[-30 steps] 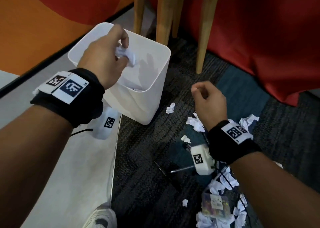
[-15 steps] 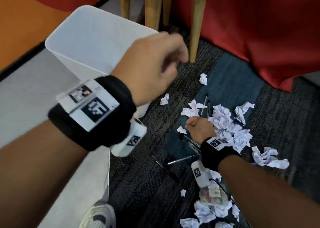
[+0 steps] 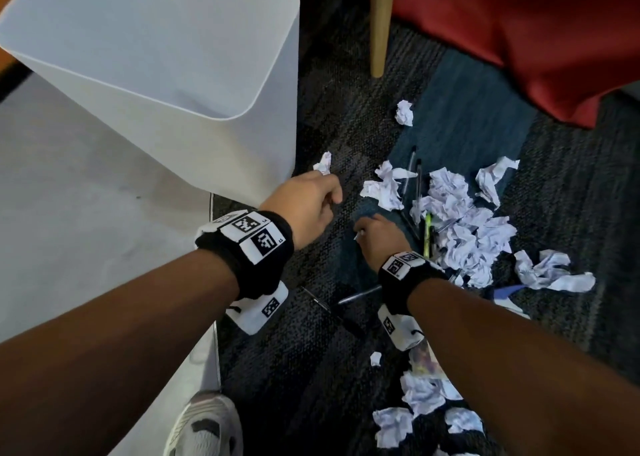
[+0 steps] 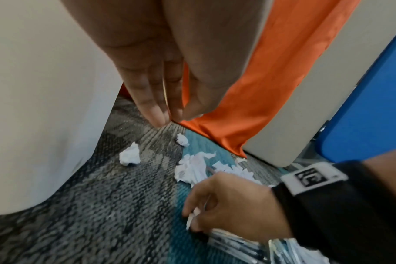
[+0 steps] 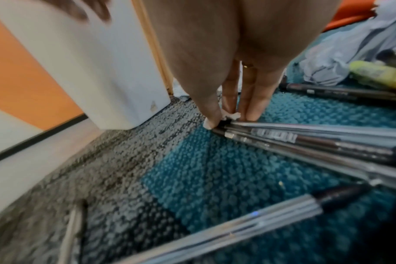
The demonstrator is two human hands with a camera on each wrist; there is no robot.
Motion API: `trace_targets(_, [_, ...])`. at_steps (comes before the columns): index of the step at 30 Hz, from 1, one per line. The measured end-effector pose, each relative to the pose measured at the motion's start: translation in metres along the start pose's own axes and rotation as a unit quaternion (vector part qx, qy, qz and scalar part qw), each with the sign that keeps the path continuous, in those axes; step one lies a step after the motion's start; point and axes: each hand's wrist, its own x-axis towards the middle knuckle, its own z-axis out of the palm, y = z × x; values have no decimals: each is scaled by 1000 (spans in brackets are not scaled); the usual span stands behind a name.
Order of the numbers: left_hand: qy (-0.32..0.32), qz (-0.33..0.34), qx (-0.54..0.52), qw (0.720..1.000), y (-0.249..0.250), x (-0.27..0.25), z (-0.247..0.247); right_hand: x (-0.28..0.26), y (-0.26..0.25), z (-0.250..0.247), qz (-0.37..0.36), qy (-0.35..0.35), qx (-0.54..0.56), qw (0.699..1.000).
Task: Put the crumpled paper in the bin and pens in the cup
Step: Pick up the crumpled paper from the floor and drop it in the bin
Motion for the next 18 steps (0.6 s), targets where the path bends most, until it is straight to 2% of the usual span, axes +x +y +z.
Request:
trace_targets(8, [-67, -60, 59, 994, -34, 53, 40, -45, -3, -25, 16, 74, 136, 988])
trace_targets(18, [-186, -85, 160, 966, -47, 112, 58, -118, -4, -1, 57, 68, 264, 960])
